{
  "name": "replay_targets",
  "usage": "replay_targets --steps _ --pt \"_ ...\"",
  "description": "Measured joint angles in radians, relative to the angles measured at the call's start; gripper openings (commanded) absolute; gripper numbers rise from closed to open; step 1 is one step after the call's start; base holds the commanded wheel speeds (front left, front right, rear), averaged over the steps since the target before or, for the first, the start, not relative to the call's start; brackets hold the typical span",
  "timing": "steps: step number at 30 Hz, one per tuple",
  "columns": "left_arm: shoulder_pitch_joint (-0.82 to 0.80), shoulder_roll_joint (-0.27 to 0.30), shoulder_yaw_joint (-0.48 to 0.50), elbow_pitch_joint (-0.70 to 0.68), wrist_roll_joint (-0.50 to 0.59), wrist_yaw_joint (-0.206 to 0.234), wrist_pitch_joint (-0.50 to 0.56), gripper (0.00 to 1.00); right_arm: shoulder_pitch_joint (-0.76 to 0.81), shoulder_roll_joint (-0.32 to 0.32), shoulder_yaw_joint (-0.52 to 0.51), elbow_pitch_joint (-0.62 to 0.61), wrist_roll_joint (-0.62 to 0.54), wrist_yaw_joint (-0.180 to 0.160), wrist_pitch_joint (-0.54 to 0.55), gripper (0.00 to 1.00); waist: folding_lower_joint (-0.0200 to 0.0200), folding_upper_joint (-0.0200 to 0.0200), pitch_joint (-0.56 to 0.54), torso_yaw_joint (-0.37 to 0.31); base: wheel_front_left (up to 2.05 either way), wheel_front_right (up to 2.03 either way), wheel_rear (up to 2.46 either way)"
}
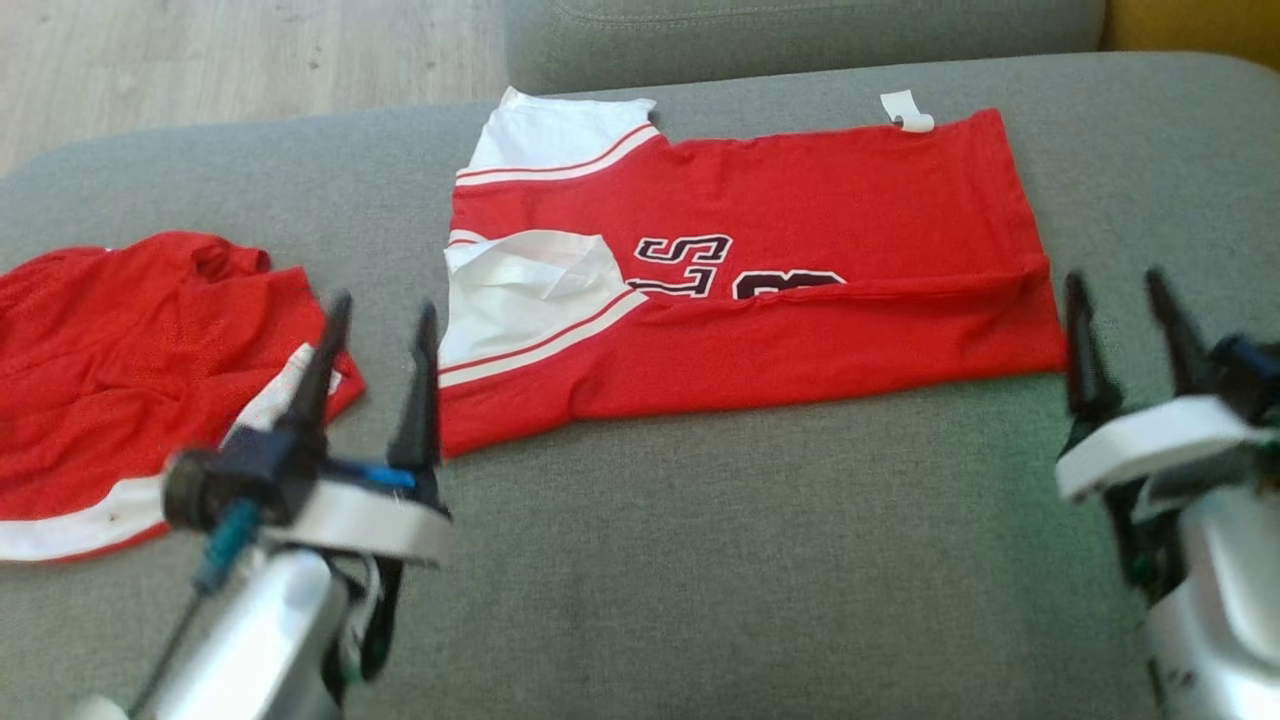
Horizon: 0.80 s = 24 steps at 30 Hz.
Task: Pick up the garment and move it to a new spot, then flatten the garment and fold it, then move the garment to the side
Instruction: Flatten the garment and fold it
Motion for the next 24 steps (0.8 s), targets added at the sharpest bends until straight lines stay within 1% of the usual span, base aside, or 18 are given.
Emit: replay_targets --steps 2,5,7,13,16,19,22,24 --pt "0.029 -0.017 0.001 0.018 0.027 -0.002 0.000 1.00 0.036 0.031 -0.015 -0.026 -0.038 0.000 0.014 1.00 0.0000 0.0000 -0.004 0.003 0.00 0.00 0.00" --pt "0.051 -0.045 0.013 0.045 0.043 -0.015 0.000 1.00 0.062 0.057 -0.040 -0.066 -0.076 0.000 0.031 1.00 0.0000 0.0000 -0.003 0.004 0.00 0.00 0.00" --pt "0.052 -0.050 0.017 0.056 0.052 -0.022 0.000 1.00 0.062 0.061 -0.049 -0.077 -0.082 0.000 0.038 1.00 0.0000 0.0000 -0.001 0.004 0.00 0.00 0.00" --pt "0.024 -0.067 0.017 0.150 0.073 -0.068 0.002 1.00 0.061 0.080 -0.077 -0.160 -0.103 0.000 0.073 1.00 0.0002 0.0000 0.029 -0.005 0.00 0.00 0.00" --pt "-0.025 -0.081 0.007 0.213 0.072 -0.076 0.050 1.00 0.058 0.083 -0.081 -0.190 -0.108 0.000 0.082 1.00 0.0003 0.0000 0.053 -0.013 0.00 0.00 0.00" --pt "-0.075 -0.088 -0.012 0.277 0.062 -0.101 0.120 1.00 0.056 0.088 -0.082 -0.212 -0.112 0.000 0.091 1.00 0.0003 0.0000 0.077 -0.025 0.00 0.00 0.00" --pt "-0.115 -0.092 -0.033 0.347 0.065 -0.095 0.202 1.00 0.053 0.092 -0.082 -0.227 -0.114 0.000 0.097 1.00 0.0004 0.0000 0.100 -0.039 0.00 0.00 0.00" --pt "-0.134 -0.093 -0.038 0.392 0.080 -0.060 0.241 1.00 0.049 0.093 -0.081 -0.231 -0.114 0.000 0.098 1.00 0.0004 0.0000 0.113 -0.050 0.00 0.00 0.00"
